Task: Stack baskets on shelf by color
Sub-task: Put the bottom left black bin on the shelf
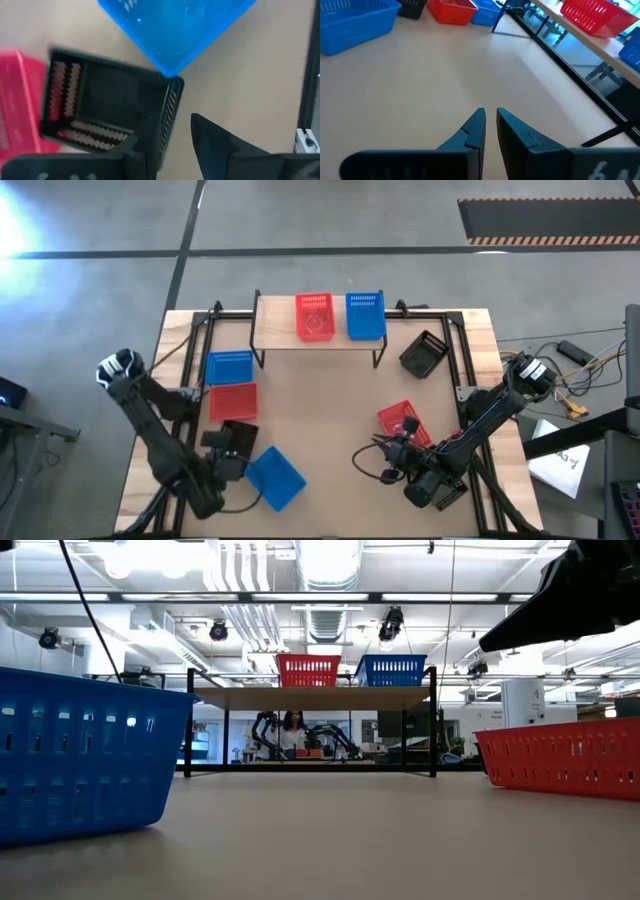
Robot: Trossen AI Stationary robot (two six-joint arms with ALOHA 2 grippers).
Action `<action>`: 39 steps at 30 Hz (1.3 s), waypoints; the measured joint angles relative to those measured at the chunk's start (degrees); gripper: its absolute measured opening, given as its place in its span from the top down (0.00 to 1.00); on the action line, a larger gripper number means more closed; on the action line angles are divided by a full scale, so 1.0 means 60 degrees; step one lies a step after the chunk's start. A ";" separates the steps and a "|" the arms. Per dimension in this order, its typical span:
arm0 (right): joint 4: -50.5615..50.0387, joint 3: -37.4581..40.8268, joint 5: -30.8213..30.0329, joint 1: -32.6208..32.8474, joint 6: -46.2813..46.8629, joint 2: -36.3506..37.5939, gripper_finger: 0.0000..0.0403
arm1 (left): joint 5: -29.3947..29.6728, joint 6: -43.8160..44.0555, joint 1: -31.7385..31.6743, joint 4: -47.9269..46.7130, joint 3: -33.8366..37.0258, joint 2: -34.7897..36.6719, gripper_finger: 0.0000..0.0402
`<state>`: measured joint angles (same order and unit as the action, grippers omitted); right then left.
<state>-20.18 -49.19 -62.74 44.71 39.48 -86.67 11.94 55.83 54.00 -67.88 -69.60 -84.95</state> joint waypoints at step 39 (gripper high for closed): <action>0.0206 0.0000 -0.0065 0.0000 -0.0084 0.0000 0.91 | -0.0812 -0.1317 -0.0798 0.0080 -0.0489 -0.0432 0.99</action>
<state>-18.94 -49.19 -63.13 44.71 38.98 -86.67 7.06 47.92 49.21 -67.39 -72.54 -87.54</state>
